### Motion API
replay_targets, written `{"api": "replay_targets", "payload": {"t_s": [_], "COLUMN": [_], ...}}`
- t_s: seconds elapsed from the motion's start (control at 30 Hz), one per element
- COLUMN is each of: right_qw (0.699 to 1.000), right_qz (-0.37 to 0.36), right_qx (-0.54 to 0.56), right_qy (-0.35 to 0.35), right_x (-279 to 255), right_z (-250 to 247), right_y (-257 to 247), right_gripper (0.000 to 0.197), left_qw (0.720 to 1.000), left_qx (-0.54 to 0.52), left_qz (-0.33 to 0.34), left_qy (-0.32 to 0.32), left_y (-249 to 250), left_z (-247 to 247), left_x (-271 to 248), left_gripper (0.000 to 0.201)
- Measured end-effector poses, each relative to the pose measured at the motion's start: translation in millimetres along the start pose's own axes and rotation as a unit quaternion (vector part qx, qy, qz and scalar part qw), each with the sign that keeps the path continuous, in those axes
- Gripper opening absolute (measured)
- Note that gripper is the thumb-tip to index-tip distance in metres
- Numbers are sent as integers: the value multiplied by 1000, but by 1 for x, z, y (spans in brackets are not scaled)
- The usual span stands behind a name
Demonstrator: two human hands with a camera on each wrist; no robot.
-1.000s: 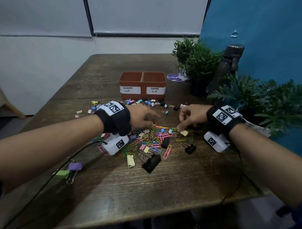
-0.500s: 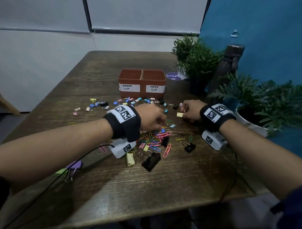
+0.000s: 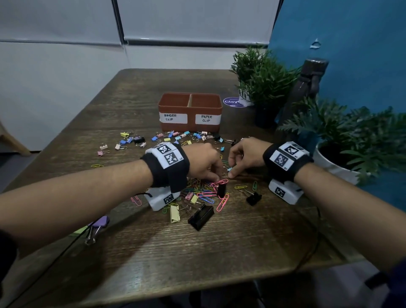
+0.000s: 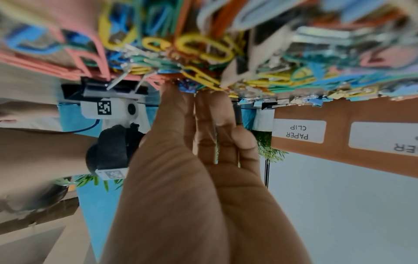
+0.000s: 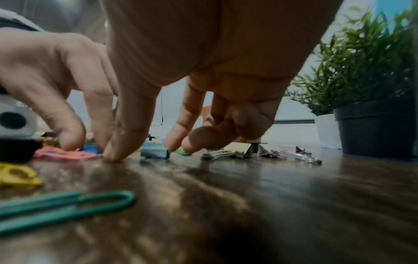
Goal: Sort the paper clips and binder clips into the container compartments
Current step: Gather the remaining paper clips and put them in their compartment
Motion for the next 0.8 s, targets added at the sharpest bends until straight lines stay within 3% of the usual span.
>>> {"api": "replay_targets", "payload": {"t_s": [0.17,0.3,0.5,0.63,0.8], "right_qw": [1000,999,997,984,973], "right_qz": [-3,2,-3,37,83], "right_qx": [15,54,42,22,-28], "right_qy": [-1,2,60,175,214], "right_x": [1,-1,1,0,5], "right_z": [1,0,-9,-34,-43], "right_y": [-2,2,3,20,36], "right_gripper": [34,14,3,4,2], "left_qw": [1000,999,998,991,965], "left_qx": [7,2,21,-122,-185], "left_qz": [27,32,44,-35,-142], "left_qy": [-8,7,49,43,122], "left_y": [-3,-5,1,-19,-74], "left_z": [-2,-3,-5,-20,-51], "left_x": [-9,-7,-13,-12,7], "left_gripper": [29,24,13,4,9]}}
Point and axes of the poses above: each hand's wrist, its own x-axis towards the middle knuckle, its own z-axis out of the palm, y = z × x, the point moved 9 cm from there along x, towards the middle knuckle, and after that the axes turned 12 degrees about -z, right-handed, at the moved point
